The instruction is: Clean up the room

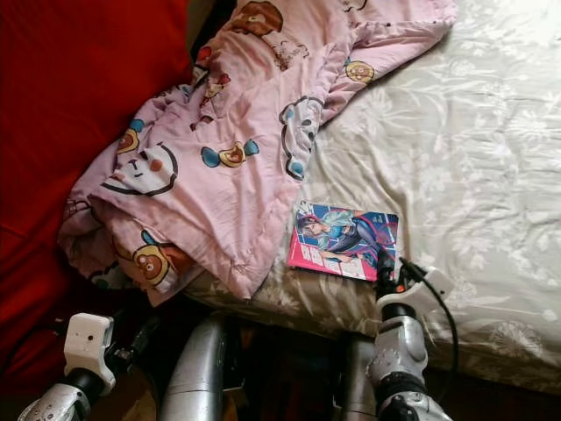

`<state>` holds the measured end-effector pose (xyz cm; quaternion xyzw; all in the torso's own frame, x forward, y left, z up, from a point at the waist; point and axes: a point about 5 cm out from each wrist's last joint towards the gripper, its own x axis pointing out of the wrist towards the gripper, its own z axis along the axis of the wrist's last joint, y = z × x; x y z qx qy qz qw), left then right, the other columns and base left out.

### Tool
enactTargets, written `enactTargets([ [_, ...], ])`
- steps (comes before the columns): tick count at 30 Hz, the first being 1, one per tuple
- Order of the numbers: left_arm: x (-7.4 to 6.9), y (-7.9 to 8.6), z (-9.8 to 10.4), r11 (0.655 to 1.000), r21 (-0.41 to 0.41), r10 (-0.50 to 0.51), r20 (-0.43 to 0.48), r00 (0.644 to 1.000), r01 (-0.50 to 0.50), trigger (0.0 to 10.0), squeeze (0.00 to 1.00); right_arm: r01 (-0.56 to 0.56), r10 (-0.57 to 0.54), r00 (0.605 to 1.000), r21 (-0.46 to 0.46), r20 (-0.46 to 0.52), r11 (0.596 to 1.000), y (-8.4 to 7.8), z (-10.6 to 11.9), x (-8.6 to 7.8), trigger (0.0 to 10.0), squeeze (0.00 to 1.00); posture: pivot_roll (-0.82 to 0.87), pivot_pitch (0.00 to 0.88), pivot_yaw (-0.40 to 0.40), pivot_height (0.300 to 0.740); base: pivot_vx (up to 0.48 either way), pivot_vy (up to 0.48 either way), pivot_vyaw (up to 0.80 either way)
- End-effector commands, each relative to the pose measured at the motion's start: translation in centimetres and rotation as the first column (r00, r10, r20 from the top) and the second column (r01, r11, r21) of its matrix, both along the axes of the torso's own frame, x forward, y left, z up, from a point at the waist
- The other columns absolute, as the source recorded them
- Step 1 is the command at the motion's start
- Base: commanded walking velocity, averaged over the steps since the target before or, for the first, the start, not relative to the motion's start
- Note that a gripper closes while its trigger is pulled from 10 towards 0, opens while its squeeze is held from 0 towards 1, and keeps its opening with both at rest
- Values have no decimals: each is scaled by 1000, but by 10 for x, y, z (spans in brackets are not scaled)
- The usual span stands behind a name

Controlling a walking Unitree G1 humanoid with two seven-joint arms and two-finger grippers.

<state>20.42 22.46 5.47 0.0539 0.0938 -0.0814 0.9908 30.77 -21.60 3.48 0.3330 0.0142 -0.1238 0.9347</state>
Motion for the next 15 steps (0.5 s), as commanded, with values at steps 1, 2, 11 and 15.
enactTargets([
  [1,-11,9,-6,999,32,25,-52,998,-23,10000,0,-4,6,999,41,-51,999,4,-13,-8,10000,0,242,361,128,605,0,0,0],
  [2,-11,9,-6,999,33,26,-53,998,-24,10000,0,-10,12,999,52,-50,999,4,-13,-7,10000,0,242,361,128,605,0,0,0],
  [11,-17,8,-1,999,43,23,-61,998,-20,10000,0,-31,41,998,168,-57,985,2,-21,-12,10000,0,259,380,133,605,0,0,0],
  [15,-22,7,0,999,46,15,-66,998,-12,10000,0,-66,79,996,307,-28,949,6,-28,-17,10000,0,269,392,139,605,0,0,0],
])
